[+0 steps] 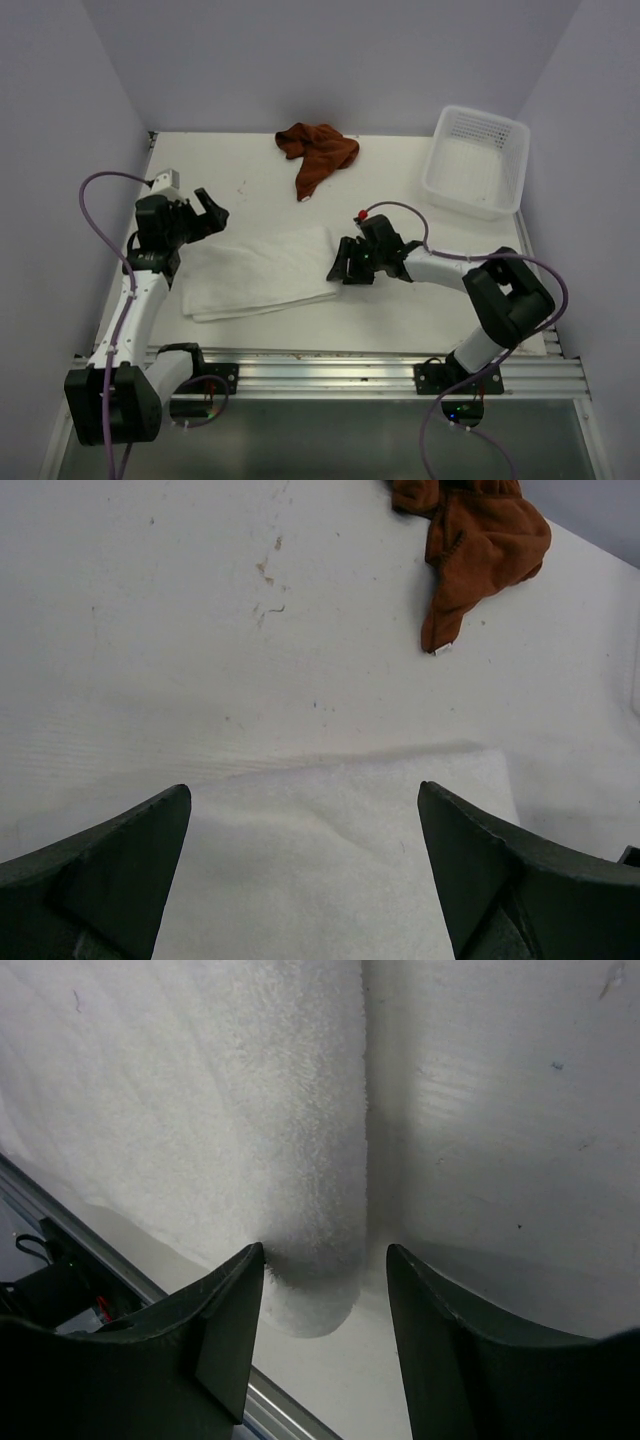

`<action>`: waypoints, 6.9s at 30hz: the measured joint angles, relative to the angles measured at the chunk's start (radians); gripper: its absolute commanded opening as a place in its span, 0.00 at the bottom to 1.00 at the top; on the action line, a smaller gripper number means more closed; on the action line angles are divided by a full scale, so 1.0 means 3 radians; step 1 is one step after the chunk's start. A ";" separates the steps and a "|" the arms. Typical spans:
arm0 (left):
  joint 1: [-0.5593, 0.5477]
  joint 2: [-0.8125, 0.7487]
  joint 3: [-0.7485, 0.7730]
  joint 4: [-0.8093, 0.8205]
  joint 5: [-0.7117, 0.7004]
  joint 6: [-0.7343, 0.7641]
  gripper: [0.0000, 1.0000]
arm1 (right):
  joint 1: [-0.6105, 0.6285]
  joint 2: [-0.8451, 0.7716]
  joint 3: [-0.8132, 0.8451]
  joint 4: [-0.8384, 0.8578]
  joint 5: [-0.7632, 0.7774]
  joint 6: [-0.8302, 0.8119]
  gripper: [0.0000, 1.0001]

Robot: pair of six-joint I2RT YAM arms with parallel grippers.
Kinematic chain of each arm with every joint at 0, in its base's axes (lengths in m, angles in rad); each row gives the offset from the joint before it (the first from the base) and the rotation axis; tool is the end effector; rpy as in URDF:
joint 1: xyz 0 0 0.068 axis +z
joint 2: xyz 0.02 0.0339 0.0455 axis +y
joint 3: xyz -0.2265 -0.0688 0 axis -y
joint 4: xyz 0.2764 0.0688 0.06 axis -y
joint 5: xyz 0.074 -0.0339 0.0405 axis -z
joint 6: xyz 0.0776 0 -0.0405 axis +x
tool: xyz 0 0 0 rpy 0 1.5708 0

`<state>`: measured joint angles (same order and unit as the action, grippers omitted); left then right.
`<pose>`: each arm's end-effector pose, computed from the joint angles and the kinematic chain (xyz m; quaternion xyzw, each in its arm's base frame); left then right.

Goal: Roll the towels
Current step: Fold the towel, then roll the towel

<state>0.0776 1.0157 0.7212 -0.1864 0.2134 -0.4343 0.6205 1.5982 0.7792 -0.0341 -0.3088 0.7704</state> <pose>0.3157 0.0081 0.2139 -0.1619 0.8366 -0.1811 0.4911 0.2760 0.2262 0.0676 0.0154 0.9266 0.3329 0.1742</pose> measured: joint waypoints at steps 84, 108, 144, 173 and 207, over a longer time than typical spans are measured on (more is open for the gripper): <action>-0.2995 0.3716 0.2689 -0.0512 -0.1600 -0.0712 0.31 | 0.0347 -0.0896 -0.1209 0.0661 0.1136 0.0319 0.00; -0.2879 0.3679 0.2560 -0.0193 -0.0978 -0.0964 0.00 | 0.0819 -0.1183 -0.0818 -0.0571 0.2201 -0.0173 0.00; -0.2511 0.3382 0.1823 0.0820 0.0088 -0.0867 0.00 | 0.2176 0.0890 0.0904 -0.2734 0.4274 -0.0043 0.00; -0.2178 0.3281 0.1235 0.1551 0.0057 -0.0806 0.00 | 0.2407 0.1115 0.1177 -0.2992 0.4007 -0.0103 0.56; -0.2112 0.3115 0.0824 0.2035 -0.0206 -0.0782 0.00 | -0.0357 -0.0599 0.0153 -0.0518 0.0629 -0.0315 0.43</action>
<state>-0.5560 1.9503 0.9684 0.4240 0.1516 -0.6689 0.5133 1.4185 0.8249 -0.1894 -0.1200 0.6758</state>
